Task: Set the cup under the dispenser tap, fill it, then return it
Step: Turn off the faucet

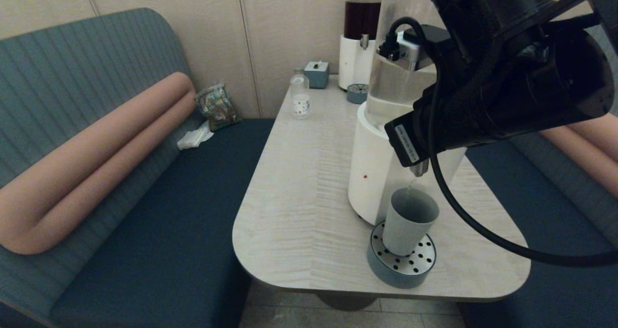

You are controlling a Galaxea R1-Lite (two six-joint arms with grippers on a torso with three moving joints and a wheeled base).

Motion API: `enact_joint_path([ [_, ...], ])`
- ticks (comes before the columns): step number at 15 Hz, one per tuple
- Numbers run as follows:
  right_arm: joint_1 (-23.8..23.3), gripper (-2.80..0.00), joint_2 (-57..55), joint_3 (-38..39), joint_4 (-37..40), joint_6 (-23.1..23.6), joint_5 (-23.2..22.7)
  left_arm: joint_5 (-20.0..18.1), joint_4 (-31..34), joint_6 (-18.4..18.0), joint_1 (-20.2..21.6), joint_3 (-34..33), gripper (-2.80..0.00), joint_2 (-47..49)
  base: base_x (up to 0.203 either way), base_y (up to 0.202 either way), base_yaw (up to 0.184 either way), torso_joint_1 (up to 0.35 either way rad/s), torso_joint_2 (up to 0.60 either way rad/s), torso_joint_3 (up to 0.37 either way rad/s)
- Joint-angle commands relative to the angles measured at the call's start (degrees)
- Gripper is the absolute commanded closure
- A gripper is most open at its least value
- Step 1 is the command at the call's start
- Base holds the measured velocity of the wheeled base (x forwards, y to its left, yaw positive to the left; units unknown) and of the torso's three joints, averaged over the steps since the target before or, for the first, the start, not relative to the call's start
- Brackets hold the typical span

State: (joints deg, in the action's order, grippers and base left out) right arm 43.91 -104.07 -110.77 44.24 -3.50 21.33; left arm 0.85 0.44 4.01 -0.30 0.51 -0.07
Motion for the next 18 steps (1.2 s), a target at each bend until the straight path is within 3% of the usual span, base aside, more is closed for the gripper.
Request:
enact_joint_path([
  [1,0.1,0.00,-0.3,-0.1,0.2,0.2,0.1,0.0,0.0,0.0,0.0,0.0,0.00,0.1,0.000,0.000,0.000,0.000,0.00,0.000],
  [18,0.0,0.00,-1.0,-0.1,0.8,1.2,2.6,0.0,0.0,0.0,0.0,0.0,0.00,0.1,0.000,0.000,0.000,0.000,0.00,0.000],
])
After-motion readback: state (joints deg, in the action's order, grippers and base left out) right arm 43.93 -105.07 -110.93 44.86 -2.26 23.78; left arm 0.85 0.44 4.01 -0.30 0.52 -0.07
